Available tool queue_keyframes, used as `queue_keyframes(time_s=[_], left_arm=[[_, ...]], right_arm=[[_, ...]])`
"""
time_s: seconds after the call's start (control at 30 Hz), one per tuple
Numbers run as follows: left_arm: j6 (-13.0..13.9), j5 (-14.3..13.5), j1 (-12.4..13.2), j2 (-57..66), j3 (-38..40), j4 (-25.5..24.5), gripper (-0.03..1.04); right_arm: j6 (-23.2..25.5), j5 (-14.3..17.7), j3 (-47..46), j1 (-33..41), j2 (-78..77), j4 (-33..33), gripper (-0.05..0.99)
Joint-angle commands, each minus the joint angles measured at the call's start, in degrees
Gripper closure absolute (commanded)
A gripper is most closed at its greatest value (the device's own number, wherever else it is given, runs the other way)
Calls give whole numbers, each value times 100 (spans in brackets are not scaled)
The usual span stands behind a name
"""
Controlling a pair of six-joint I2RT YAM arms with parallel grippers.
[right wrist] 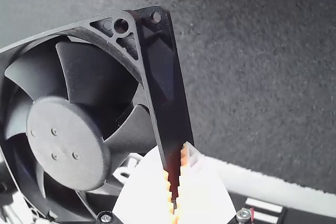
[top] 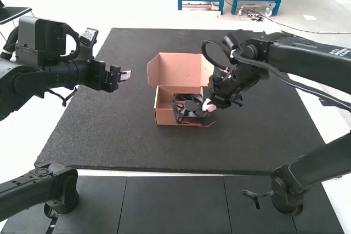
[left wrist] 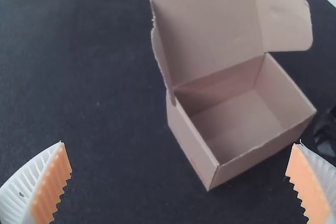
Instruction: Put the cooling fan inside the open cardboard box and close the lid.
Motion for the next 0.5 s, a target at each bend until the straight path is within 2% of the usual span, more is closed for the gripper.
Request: queue_keyframes(time_s=[0.0,0.47], left_arm=[[-42,-39,50,49,16,46,4],[-51,-48,50,49,-28,107,4]], right_arm=[[-179,-64,428,101,200,43,96],[-82,85,1140,593,1123,263,96]])
